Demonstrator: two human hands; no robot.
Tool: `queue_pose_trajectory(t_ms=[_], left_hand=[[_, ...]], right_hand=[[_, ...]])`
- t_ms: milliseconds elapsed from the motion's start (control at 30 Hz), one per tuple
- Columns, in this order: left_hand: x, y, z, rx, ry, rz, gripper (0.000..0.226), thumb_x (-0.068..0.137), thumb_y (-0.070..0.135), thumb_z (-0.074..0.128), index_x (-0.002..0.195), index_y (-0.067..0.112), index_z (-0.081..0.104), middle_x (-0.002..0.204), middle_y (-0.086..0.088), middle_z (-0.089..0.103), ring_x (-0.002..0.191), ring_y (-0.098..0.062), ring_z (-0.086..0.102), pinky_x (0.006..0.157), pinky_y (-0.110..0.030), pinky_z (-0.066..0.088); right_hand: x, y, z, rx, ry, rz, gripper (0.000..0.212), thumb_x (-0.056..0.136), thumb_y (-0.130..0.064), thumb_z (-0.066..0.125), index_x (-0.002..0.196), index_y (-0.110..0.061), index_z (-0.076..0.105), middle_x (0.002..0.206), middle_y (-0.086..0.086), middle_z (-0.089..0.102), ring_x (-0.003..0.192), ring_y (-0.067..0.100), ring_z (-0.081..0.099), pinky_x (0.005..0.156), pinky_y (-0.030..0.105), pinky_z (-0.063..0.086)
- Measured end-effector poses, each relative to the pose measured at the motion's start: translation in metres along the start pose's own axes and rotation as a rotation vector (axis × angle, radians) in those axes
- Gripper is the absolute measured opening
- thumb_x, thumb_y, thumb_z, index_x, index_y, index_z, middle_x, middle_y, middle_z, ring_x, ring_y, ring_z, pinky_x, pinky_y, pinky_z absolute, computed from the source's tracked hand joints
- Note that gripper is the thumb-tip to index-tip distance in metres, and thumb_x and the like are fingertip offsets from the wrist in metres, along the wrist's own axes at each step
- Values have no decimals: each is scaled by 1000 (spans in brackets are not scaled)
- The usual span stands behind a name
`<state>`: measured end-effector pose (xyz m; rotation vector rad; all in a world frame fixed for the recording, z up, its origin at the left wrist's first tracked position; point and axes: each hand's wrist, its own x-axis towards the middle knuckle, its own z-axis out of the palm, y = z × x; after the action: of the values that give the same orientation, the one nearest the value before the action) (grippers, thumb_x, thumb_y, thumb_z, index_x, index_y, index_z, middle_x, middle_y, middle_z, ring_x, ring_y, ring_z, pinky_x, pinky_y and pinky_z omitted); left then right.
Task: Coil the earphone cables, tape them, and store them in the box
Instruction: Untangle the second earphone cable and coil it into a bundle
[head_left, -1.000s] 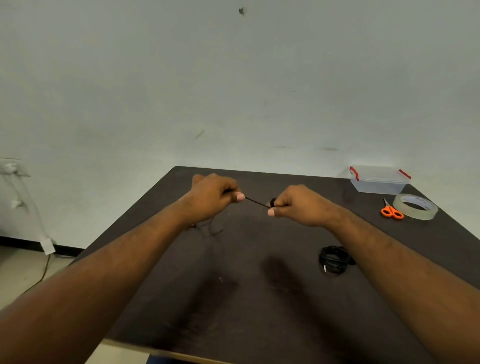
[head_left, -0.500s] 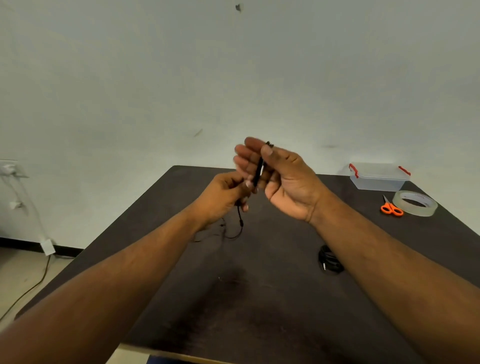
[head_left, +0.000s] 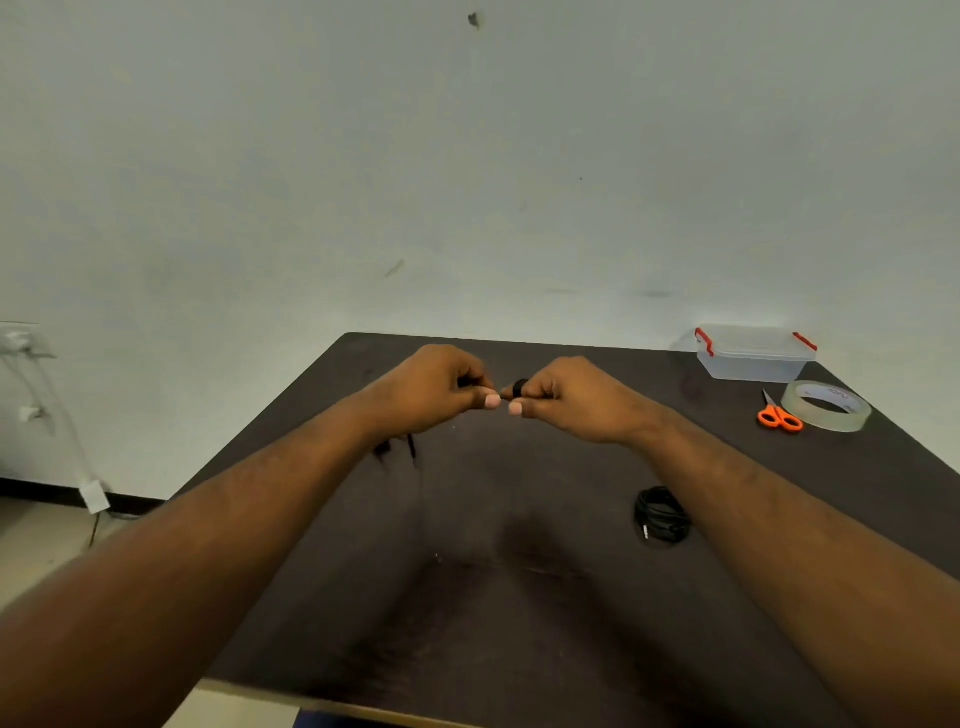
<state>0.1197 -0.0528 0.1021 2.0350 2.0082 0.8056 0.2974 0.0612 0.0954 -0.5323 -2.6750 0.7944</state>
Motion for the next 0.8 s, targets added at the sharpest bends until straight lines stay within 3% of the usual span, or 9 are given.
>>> queue_pose_trajectory(t_ms=[33, 133, 233, 300, 333, 467, 567, 700, 800], left_hand=[[1, 2, -4, 78, -8, 45, 10, 90, 31, 65, 87, 24, 71, 78, 15, 64, 75, 0, 59, 68, -21, 44], [3, 9, -14, 236, 22, 235, 9, 90, 23, 66, 92, 18, 73, 80, 16, 59, 76, -1, 57, 71, -23, 46], [2, 15, -19, -64, 85, 253, 8, 88, 16, 68, 90, 10, 74, 82, 7, 68, 80, -7, 64, 73, -18, 49], [1, 19, -19, -370, 58, 223, 13, 92, 14, 63, 91, 5, 72, 84, -11, 71, 81, -25, 66, 76, -30, 52], [0, 20, -16, -507, 48, 214, 16, 93, 14, 60, 90, 4, 71, 85, -17, 70, 79, -31, 64, 75, -36, 52], [-5, 24, 10, -790, 103, 161, 14, 90, -1, 56, 80, 4, 64, 69, -7, 61, 66, -23, 55, 60, -25, 50], [-10, 21, 26, -856, 109, 99, 18, 95, 16, 56, 86, 4, 65, 58, -1, 51, 49, -15, 43, 52, -29, 45], [-12, 17, 23, -767, 62, -1, 26, 95, 29, 54, 95, 7, 68, 60, -1, 47, 46, -12, 37, 47, -26, 39], [-17, 10, 17, -576, -30, -104, 27, 97, 31, 53, 96, 8, 69, 59, 1, 48, 46, -10, 38, 44, -23, 34]], right_hand=[[0, -2, 2, 39, -46, 39, 45, 92, -26, 64, 52, -12, 49, 57, 3, 58, 68, 22, 65, 61, 32, 47], [-3, -10, 6, 405, -179, 197, 21, 92, -17, 64, 87, 2, 72, 103, 11, 73, 100, 29, 69, 88, 40, 57], [-11, -22, -2, 742, -328, 210, 23, 92, -13, 59, 105, 3, 69, 111, 22, 69, 104, 34, 67, 88, 44, 56], [-15, -30, -8, 967, -357, 163, 26, 88, -15, 57, 105, 1, 70, 105, 22, 71, 98, 31, 70, 83, 43, 58], [-17, -33, -10, 1054, -334, 124, 27, 85, -16, 58, 102, -1, 72, 101, 19, 72, 94, 29, 71, 80, 41, 59], [-20, -54, -11, 1333, -154, -108, 28, 75, -22, 61, 93, -8, 77, 92, 13, 75, 84, 23, 74, 68, 34, 60], [-13, -59, -15, 1489, 78, -229, 27, 80, -19, 56, 92, -7, 76, 94, 13, 75, 90, 24, 72, 76, 36, 60], [0, -43, -12, 1409, 380, -217, 26, 81, -18, 61, 101, -4, 69, 106, 14, 72, 105, 27, 68, 96, 39, 53], [-3, -25, -9, 841, 456, -197, 14, 89, -11, 63, 77, -7, 69, 111, 7, 71, 111, 16, 65, 96, 29, 51]])
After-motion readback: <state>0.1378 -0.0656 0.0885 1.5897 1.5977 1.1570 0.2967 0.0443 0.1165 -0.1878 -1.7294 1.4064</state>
